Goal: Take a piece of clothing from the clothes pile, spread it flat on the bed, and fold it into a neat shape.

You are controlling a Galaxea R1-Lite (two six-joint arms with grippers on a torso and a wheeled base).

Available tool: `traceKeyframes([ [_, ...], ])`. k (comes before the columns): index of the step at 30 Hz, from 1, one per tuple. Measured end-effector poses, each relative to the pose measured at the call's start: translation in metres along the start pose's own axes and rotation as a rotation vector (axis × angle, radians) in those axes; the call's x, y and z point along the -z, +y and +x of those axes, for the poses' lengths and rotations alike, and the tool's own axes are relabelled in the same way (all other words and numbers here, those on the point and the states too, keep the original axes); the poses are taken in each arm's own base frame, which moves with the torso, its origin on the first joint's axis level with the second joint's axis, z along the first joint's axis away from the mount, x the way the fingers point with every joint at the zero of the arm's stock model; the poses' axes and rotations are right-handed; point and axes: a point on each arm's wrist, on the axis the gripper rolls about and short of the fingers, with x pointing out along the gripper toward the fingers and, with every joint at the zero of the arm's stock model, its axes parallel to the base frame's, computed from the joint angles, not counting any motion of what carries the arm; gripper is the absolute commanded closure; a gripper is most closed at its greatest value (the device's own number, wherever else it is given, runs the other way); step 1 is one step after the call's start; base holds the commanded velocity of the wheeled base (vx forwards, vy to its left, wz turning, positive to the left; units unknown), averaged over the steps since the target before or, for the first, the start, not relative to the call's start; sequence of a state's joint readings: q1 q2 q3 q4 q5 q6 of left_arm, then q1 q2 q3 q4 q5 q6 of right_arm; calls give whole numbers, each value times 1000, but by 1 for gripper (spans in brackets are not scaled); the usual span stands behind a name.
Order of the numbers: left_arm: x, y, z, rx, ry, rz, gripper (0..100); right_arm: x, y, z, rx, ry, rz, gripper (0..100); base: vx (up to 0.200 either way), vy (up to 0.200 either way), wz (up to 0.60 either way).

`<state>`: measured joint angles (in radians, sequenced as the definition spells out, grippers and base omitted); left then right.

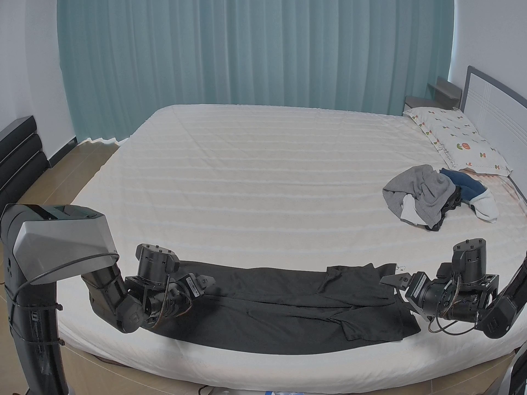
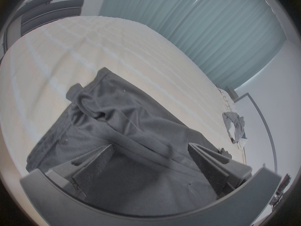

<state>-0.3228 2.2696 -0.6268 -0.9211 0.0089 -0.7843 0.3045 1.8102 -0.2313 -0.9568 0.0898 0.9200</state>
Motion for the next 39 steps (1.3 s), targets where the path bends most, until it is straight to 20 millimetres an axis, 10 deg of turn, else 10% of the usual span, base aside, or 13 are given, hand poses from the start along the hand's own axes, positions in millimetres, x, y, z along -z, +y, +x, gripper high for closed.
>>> traceKeyframes([
  [22,-58,68,-17,-122,-141,-216,0,5,-5,2,25,24,4,0,0,0,0],
  [39,-23,81,-69,-25,-21,-169,0,9,-10,-1,46,38,6,0,0,0,0],
])
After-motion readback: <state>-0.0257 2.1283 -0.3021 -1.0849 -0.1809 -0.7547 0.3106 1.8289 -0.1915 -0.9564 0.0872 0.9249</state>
